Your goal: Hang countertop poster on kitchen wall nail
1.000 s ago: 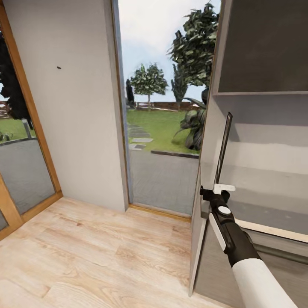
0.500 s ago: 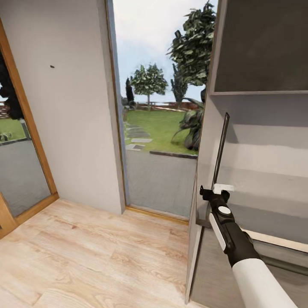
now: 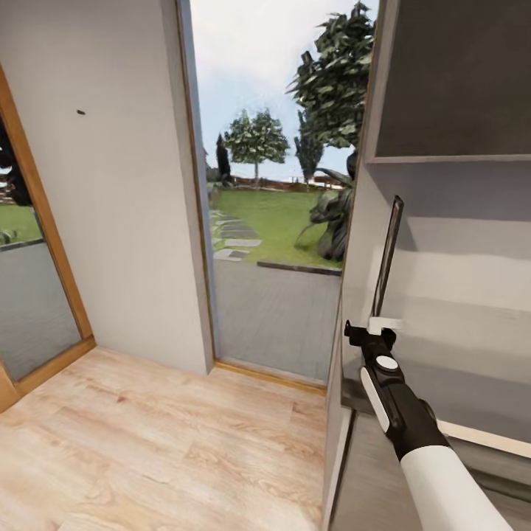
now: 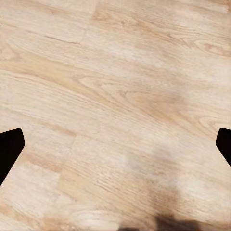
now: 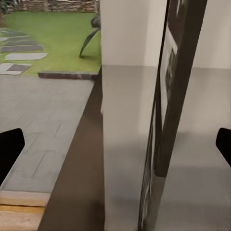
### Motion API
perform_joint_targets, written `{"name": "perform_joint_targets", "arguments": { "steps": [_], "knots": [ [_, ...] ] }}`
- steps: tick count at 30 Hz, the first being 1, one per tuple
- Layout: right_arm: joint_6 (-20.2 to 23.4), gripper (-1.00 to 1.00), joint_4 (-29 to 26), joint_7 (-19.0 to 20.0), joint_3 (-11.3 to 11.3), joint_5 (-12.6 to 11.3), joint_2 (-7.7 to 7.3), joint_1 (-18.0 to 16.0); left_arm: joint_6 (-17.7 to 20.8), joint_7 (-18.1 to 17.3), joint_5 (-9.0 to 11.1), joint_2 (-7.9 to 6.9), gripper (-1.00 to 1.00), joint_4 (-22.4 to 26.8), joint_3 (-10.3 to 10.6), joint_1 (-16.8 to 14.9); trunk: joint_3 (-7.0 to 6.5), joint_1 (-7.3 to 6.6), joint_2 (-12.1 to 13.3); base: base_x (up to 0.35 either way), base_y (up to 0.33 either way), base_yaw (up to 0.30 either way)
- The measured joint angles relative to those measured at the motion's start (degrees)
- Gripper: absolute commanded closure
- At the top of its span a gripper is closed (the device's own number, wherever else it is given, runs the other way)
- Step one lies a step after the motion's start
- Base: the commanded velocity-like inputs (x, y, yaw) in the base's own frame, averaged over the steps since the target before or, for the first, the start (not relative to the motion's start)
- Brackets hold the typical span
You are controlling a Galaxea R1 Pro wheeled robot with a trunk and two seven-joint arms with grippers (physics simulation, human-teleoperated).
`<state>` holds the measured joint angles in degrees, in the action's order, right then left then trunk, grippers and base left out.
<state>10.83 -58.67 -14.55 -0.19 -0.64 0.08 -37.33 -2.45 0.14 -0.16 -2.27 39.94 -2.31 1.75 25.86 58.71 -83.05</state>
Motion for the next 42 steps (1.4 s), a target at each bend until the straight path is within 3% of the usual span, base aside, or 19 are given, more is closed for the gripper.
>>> {"name": "perform_joint_targets", "arguments": {
  "steps": [42],
  "knots": [
    [-0.01, -1.0, 0.32, 0.07, -0.12, 0.0, -0.16, 0.0, 0.0, -0.06, 0.0, -0.02, -1.0, 0.08, -0.74, 0.0, 0.0, 0.0, 0.0, 0.049, -0.039, 0.0]
  ]
}}
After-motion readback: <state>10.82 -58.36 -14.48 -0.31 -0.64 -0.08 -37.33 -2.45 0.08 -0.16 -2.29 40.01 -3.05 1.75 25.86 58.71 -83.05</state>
